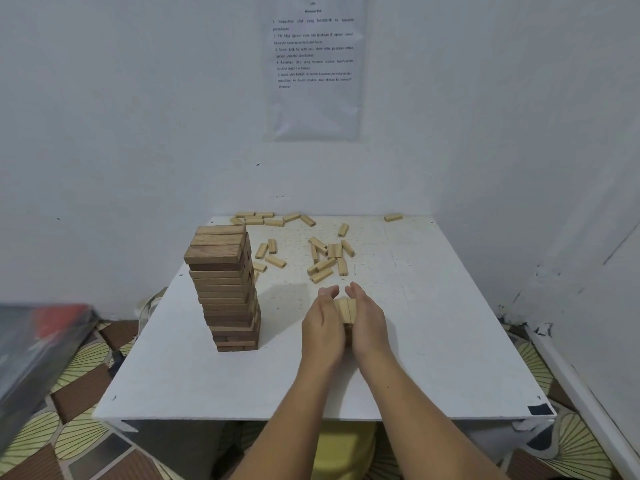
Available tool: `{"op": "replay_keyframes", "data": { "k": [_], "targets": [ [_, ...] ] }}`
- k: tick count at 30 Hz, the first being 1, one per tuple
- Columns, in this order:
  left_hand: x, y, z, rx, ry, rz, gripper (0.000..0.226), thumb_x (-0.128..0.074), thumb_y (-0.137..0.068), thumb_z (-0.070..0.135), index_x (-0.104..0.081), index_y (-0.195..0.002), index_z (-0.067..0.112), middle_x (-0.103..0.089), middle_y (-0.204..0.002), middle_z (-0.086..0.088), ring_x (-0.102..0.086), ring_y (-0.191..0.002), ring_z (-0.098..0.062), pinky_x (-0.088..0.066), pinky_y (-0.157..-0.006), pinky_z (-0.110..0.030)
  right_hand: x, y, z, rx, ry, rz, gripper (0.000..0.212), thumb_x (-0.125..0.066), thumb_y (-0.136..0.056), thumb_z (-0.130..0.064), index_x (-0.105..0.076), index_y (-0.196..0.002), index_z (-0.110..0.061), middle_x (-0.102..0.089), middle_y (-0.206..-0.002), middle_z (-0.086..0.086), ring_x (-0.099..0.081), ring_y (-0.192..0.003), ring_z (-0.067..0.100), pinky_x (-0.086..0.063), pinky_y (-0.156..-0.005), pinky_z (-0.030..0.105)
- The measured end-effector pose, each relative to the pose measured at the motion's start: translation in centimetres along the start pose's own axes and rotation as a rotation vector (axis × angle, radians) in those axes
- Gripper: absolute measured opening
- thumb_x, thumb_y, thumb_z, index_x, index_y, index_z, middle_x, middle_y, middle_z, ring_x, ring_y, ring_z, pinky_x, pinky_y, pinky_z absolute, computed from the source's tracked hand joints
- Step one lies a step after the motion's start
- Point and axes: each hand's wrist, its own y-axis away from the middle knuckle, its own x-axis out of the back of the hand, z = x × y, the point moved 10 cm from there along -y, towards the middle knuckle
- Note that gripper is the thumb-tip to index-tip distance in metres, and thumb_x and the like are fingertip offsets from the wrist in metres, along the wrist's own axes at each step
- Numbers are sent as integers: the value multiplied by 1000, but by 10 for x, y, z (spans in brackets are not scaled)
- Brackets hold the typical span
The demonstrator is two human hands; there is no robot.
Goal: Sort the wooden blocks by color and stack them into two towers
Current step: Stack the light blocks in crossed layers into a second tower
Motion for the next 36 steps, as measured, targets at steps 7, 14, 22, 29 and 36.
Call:
{"op": "replay_keyframes", "data": {
  "k": [7, 14, 22, 29, 36],
  "targets": [
    [3, 1, 5, -8, -20, 44, 52, -23, -111, 50, -68, -126, 27, -73, -109, 11, -66, -102, 4, -49, -79, -7, 2, 2, -3, 37, 45, 24, 40, -40, -107, -48, -63, -134, -31, -65, -122, -15, -59, -106, -2, -46, -76, 14],
    [3, 2, 5, 8, -22, 31, 52, -23, -112, 48, -63, -135, 26, -67, -128, 11, -60, -115, 2, -43, -84, -4, 4, 2, 1, 14, -12, 28, 40, -44, -105, -50, -64, -134, -30, -65, -129, -9, -61, -118, 10, -54, -98, 32],
    [40, 5, 36, -120, -132, 68, 37, -36, -112, 31, -58, -141, 30, -56, -138, 18, -45, -132, 0, -32, -104, -17, 20, -3, -10, 15, -101, -62, 24, -41, -108, -39, -58, -124, -35, -61, -140, -7, -47, -137, 11, -32, -115, 32],
    [8, -67, 77, -64, -332, -11, 52, -42, -95, 1, -61, -139, 23, -58, -140, 5, -54, -119, -12, -40, -85, -15, 49, -64, -53, 173, 204, -8, 36, -49, -104, -17, -63, -137, -25, -69, -122, -10, -56, -124, 11, -43, -109, 30],
    [-35, -159, 67, 8, -698, -41, 54, -59, -87, 11, -59, -141, 18, -60, -139, -5, -59, -120, -24, -54, -91, -36, -1, -141, -73, 466, 1036, -195, 51, -42, -100, -11, -55, -143, -33, -54, -136, -12, -44, -128, 18, -40, -104, 37]
  ]
}}
